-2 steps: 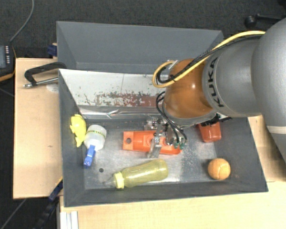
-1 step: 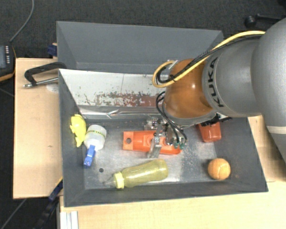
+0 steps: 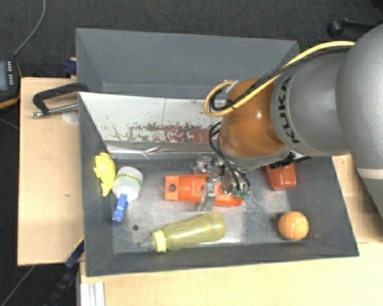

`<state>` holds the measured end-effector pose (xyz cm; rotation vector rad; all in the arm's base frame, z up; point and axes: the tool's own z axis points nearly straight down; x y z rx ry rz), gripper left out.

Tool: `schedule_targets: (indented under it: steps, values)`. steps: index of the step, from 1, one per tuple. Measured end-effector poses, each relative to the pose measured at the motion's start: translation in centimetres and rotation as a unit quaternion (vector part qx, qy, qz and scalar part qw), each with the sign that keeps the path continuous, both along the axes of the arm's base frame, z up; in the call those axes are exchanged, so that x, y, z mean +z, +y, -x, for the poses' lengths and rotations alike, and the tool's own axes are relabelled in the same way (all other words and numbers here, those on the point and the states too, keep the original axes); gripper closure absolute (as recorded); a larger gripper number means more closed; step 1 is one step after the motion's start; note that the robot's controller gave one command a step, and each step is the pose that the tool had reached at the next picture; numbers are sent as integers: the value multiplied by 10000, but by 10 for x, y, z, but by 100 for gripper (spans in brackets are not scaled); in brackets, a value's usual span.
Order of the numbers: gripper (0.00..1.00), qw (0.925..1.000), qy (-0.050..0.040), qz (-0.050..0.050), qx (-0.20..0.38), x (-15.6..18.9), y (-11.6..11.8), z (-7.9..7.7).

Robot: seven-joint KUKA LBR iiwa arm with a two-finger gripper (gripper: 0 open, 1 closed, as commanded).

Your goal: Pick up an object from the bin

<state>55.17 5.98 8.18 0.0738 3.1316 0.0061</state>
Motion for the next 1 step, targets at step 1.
schedule_targets:
  steps: [1]
  values:
    - [100,10000,0,0,-1,0,0,0]
